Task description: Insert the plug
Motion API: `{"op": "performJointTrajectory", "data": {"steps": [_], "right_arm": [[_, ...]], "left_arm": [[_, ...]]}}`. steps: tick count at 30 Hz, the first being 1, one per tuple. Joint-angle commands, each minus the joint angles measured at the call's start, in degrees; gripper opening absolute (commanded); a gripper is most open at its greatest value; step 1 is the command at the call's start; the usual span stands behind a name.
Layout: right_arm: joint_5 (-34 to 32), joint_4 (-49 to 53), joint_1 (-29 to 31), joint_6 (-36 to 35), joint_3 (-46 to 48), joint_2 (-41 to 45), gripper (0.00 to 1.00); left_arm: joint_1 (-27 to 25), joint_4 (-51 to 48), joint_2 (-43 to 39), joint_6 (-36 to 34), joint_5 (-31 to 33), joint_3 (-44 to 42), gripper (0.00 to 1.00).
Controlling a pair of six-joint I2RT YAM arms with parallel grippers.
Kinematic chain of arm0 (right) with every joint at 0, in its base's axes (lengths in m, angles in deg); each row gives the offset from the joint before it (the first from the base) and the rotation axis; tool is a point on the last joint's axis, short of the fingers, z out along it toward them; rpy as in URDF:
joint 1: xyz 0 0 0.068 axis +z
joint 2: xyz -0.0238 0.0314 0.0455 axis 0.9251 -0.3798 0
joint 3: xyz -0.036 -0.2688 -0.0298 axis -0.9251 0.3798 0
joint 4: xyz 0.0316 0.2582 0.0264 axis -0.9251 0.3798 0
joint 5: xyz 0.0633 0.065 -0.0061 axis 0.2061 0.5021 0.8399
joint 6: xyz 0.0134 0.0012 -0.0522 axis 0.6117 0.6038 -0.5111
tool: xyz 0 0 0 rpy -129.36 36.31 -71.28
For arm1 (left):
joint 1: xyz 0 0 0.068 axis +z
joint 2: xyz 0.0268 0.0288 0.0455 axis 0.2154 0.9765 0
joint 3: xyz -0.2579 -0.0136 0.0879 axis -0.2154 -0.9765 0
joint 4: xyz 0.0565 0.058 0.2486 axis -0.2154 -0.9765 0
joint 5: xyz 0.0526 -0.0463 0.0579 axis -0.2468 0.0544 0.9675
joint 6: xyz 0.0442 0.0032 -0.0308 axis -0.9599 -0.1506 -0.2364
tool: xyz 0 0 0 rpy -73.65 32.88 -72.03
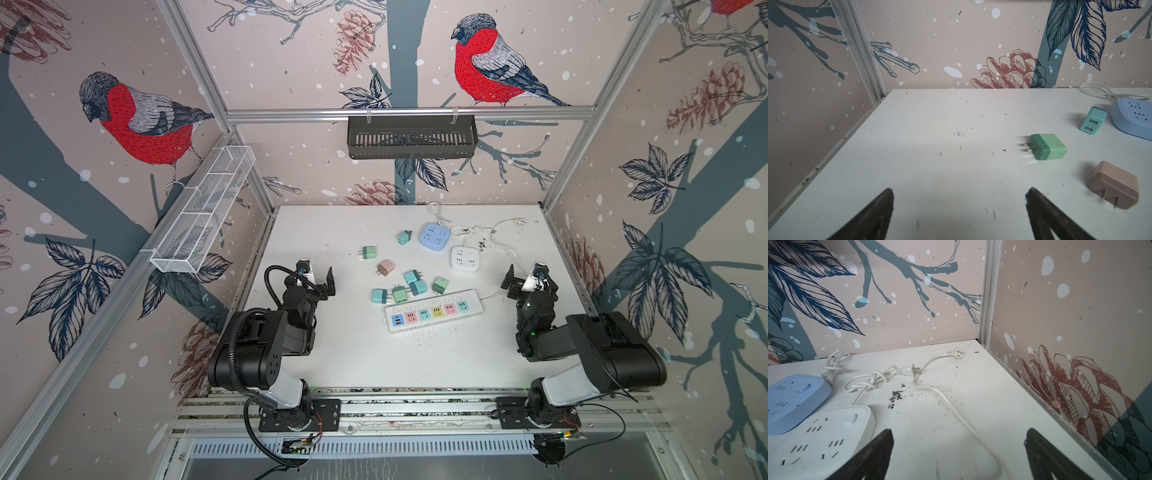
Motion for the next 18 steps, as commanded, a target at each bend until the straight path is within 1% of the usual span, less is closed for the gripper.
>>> {"op": "performJointTrajectory", "data": {"steps": [1,3,4,6,7,8,9,10,11,12,13,14,16,17,18], "right_arm": [[-9.7,1.3,2.6,-1.2,-0.4,4.6,0.99],[-17.8,7.8,5.2,-1.2,-2.1,9.5,1.00],[-20.4,12.6,5.9,0.7,-3.4,12.3,0.99],[-20.4,22.8,5.8,4.5,-6.0,17.8,1.00],[-20.3,27.8,5.7,7.2,-7.4,20.4,1.00],[-19.7,32.9,5.6,10.4,-9.2,23.0,1.00],[-18.1,38.2,5.2,13.3,-10.6,25.2,1.00],[-15.6,44.2,4.4,17.9,-12.9,27.8,1.00],[-11.9,52.8,3.4,23.4,-15.3,30.2,0.99],[-7.6,57.0,2.3,24.3,-17.1,32.1,0.99],[-3.8,56.3,1.2,24.2,-16.7,34.1,0.99],[-0.1,53.3,0.0,24.7,-15.2,36.0,0.99],[7.3,49.3,-2.9,28.5,-11.1,40.5,1.00],[10.0,46.4,-4.3,31.3,-8.2,43.2,1.00],[12.4,42.5,-5.9,32.9,-5.2,45.6,1.00]], "left_arm": [[0.0,3.8,-3.9,-0.9,-3.0,-1.9,0.98],[0.0,-1.1,-10.6,-1.4,-4.2,-2.6,0.98],[-0.2,-4.9,-14.6,-0.7,-2.9,-2.1,0.98],[-0.2,-14.3,-20.9,5.0,1.9,0.6,0.98],[-0.3,-18.2,-23.5,7.6,2.7,2.0,0.98],[-0.3,-21.8,-25.8,8.7,1.4,3.4,0.98],[-0.2,-24.3,-27.6,10.0,0.5,4.5,0.98],[-0.2,-27.3,-29.8,11.4,-1.3,5.5,0.98],[-0.3,-28.9,-32.0,13.5,-3.9,6.2,0.98],[-0.2,-27.8,-33.6,15.3,-7.4,6.2,0.98],[-0.3,-24.3,-34.7,18.0,-11.9,5.8,0.98],[-0.2,-23.0,-35.4,20.1,-15.7,6.6,0.99],[-0.2,-25.8,-36.3,23.0,-21.4,9.4,0.98],[-0.3,-28.8,-36.6,25.2,-22.5,10.5,0.98],[-0.2,-30.2,-36.8,26.4,-22.0,10.8,0.98]]}}
